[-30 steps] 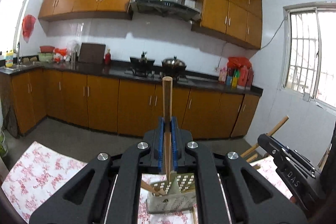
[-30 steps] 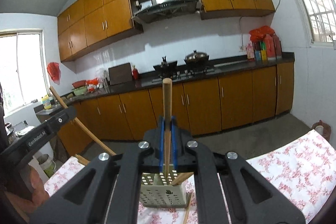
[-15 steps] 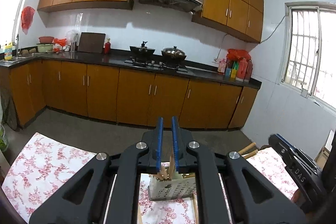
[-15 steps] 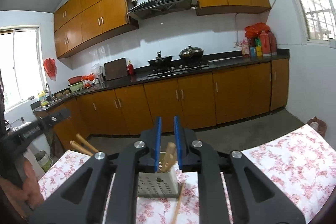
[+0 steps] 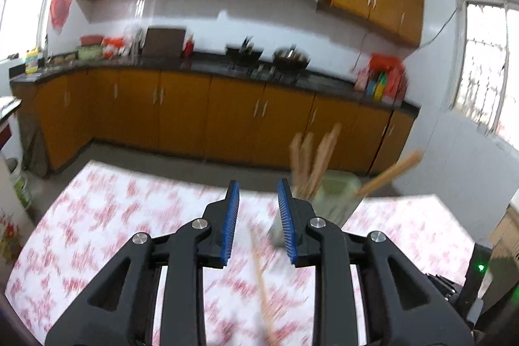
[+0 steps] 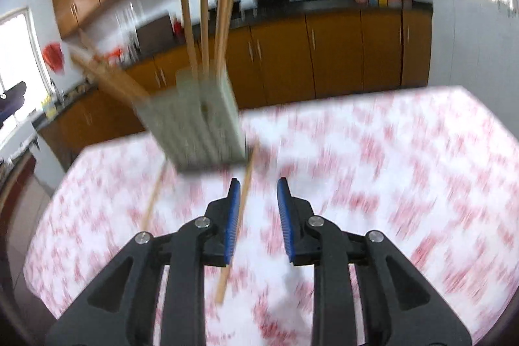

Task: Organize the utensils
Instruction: 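Open both tools to release the chopsticks into the holder, then grasp the last chopstick with the left tool while the right tool grasps another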

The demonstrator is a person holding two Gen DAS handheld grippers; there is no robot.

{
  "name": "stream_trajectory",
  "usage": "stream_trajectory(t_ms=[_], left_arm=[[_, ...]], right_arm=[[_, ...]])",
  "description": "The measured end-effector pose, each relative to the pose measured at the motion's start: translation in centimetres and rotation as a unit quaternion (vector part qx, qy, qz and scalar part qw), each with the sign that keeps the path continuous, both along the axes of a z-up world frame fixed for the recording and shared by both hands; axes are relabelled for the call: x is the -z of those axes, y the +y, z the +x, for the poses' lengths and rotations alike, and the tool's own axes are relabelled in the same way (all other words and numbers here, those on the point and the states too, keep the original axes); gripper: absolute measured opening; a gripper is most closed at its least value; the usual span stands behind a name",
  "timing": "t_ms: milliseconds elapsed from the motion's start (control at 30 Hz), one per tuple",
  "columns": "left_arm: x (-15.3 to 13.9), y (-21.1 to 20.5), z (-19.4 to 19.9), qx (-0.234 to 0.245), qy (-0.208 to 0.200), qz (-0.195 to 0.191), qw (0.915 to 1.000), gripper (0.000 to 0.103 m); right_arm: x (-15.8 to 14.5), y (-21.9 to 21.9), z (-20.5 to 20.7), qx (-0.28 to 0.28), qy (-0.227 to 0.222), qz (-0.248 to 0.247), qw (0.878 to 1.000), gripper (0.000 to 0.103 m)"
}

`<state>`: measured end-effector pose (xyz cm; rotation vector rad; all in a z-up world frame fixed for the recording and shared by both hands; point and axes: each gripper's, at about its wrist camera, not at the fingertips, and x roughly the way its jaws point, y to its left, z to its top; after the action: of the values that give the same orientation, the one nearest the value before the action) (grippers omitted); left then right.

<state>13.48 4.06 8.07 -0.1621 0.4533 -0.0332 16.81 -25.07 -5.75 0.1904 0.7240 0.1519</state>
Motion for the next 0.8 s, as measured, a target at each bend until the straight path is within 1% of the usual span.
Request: stream_trajectory(t_ms=[100, 233, 367, 433, 467, 500, 533, 667, 800], left_arm=[[3.7, 0.9, -0.2, -0.018, 0.042, 0.007, 0.9989, 0.026], [7.7, 1.8, -0.6, -0.032, 0.095, 0.004, 0.9949, 0.026], [9.6, 2.5, -0.8, -0.037, 0.122, -0.002, 0.9919, 0.026], [10.1, 2.4, -0.8, -0.037, 0.128, -0.003, 0.9910, 0.026], [10.3, 2.3, -0.6, -0.035, 0.132, -0.004, 0.9906, 0.026], [10.6, 2.2, -0.8, -0.033, 0.134, -0.004, 0.9904, 0.026], [10.7, 1.9, -0.7, -0.029, 0.137, -0.004, 0.9901, 0.026], [11.5, 0.2, -0.3, -0.002, 0.150, -0.006, 0.9887, 0.026], [12.6, -1.5, 0.3, 0.026, 0.164, -0.009, 0.9860, 0.027]], right_arm=[[2.6, 2.2, 0.3, -0.020, 0.040, -0.003, 0.999, 0.024], [4.4, 4.4, 1.3, -0.035, 0.065, -0.032, 0.997, 0.025], [5.4, 5.1, 2.1, -0.032, 0.079, -0.044, 0.995, 0.025], [5.4, 5.4, 2.2, -0.030, 0.071, -0.058, 0.995, 0.025], [5.5, 5.5, 2.2, -0.028, 0.067, -0.068, 0.995, 0.021], [5.5, 5.4, 2.2, -0.023, 0.068, -0.069, 0.995, 0.012], [5.4, 4.8, 2.2, -0.015, 0.069, -0.065, 0.995, 0.009], [5.4, 1.6, 2.9, 0.029, 0.074, -0.050, 0.996, 0.008], [5.4, -2.9, 3.4, 0.098, 0.081, -0.034, 0.991, 0.008]])
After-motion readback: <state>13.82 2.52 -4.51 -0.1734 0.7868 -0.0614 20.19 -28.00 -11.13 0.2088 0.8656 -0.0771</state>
